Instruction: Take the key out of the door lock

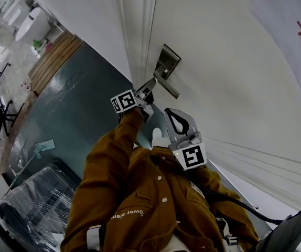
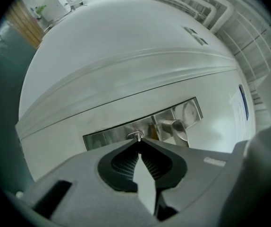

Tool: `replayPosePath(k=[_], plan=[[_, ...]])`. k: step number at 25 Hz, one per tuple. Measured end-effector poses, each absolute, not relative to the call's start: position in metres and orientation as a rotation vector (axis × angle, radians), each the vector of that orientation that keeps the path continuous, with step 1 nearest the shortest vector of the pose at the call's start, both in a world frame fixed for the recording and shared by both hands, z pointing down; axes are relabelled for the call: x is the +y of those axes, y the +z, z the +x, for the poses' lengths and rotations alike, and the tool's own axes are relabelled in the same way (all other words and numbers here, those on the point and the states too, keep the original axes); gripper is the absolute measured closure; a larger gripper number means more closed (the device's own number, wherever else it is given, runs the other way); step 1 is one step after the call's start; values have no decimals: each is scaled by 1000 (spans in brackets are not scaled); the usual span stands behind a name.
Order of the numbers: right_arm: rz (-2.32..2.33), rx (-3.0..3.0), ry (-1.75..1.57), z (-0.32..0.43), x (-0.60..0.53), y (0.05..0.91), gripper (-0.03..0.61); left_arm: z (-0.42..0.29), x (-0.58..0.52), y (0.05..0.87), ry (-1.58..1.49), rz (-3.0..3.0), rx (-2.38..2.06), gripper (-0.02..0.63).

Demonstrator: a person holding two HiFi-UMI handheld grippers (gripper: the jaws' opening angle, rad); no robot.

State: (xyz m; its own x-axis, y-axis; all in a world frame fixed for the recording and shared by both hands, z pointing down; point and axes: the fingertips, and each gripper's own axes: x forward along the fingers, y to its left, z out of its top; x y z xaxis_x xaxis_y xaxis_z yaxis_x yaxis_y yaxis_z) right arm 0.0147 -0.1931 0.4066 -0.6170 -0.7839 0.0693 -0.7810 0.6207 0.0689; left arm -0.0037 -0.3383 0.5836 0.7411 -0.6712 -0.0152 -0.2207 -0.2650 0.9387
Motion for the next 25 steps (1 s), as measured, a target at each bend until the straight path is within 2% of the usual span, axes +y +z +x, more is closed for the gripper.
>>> replayPosePath(k=[12,16,25], plan=[[1342,-2734,-41,17,-193,407,572,2,-337,569,-760,1593,-459,595],[1337,-2735,-43,16,-193,408,572,0,-338,574,-726,1576,-507,597],[1296,-2731,34,4,-185,411,572,-68,-266,575,-772,1601,-598,594]])
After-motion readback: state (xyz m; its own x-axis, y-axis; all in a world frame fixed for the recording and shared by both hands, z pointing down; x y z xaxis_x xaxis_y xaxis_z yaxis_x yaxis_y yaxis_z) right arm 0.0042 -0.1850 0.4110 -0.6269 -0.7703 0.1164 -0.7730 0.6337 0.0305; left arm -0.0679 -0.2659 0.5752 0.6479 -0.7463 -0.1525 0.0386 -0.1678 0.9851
